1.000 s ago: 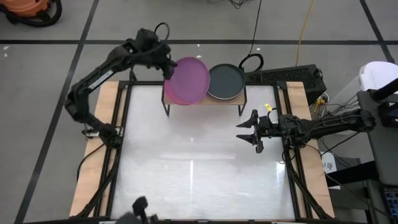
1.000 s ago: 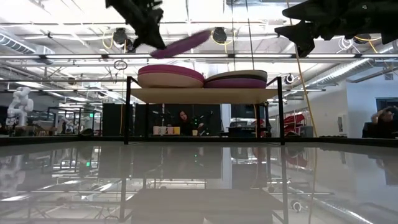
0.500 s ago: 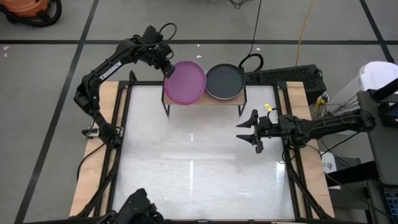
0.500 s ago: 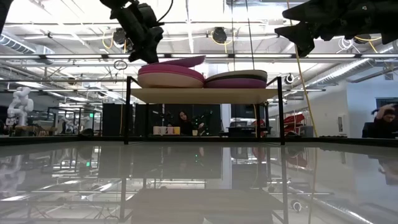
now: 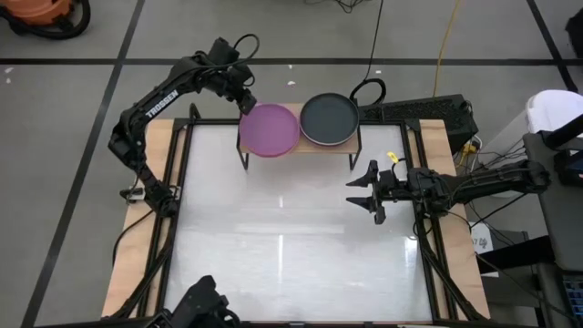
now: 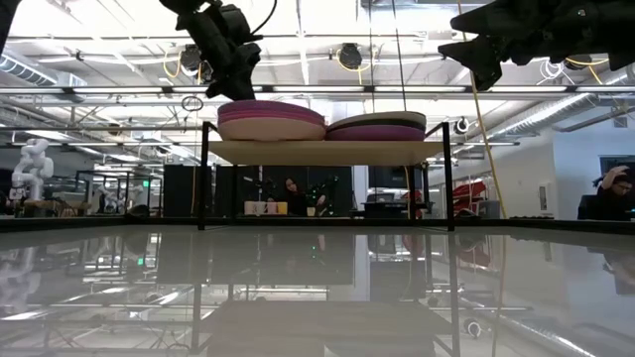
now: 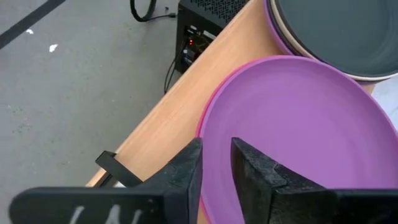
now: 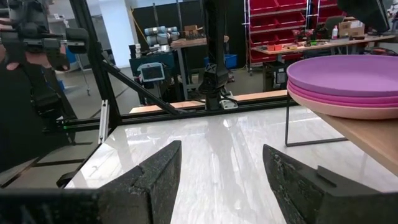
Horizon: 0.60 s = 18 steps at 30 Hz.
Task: Place and stack plates onto a shelf
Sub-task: Return to Home Position
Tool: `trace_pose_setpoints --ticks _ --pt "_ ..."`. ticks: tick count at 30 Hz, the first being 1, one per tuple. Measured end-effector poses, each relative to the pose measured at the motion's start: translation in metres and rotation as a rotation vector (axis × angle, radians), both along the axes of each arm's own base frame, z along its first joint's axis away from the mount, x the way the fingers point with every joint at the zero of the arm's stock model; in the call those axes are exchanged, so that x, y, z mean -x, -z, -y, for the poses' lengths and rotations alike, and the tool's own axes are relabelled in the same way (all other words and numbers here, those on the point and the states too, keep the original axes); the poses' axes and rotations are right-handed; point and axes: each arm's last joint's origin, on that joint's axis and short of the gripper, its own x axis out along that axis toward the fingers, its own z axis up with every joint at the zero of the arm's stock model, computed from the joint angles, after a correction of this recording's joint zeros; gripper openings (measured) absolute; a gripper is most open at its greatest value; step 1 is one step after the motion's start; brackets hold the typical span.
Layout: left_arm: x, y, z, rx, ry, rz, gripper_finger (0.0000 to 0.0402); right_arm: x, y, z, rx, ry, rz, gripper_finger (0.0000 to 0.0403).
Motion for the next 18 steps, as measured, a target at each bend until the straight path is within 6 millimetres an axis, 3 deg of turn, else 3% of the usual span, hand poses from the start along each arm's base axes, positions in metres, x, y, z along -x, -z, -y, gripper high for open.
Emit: trace_pose_setpoints --ticks 5,10,18 --pt "0.002 -0.007 0.004 -0.04 0.022 0.016 0.0112 0.0 0.0 0.0 0.0 0.0 -0.001 0.0205" --pt "0.015 -0.037 0.02 -0.147 0.068 0.112 0.0117 0.0 0.001 0.0 0.006 -0.001 -0.015 0.0205" --pt "0.046 -0.107 0.092 -0.422 0.18 0.329 0.0117 0.002 0.0 0.0 0.034 -0.005 -0.003 0.0205"
